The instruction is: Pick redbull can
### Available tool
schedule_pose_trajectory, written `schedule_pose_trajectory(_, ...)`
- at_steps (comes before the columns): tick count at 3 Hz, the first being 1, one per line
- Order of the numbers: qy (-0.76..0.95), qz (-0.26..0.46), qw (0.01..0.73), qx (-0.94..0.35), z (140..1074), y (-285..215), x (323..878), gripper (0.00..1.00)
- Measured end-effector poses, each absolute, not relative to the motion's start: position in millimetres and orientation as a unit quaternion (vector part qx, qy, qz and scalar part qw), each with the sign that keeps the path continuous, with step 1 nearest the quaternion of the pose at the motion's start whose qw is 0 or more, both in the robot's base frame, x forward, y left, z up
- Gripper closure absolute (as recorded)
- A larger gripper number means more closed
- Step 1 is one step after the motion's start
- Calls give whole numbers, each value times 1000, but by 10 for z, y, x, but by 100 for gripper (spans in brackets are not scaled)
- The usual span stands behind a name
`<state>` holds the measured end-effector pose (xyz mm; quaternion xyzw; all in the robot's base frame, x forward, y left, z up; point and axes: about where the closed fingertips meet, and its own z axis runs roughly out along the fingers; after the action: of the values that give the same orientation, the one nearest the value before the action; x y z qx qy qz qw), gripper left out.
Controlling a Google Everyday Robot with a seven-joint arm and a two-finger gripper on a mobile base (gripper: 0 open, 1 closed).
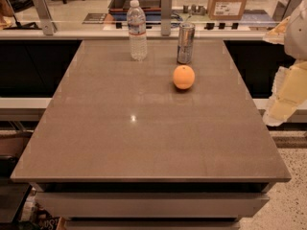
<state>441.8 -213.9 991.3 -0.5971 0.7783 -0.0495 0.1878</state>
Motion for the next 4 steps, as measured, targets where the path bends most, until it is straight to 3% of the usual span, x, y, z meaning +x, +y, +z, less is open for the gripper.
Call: schedule_pose_trajectory(4, 824, 61, 404, -393, 9574, -2190, 5371, 0)
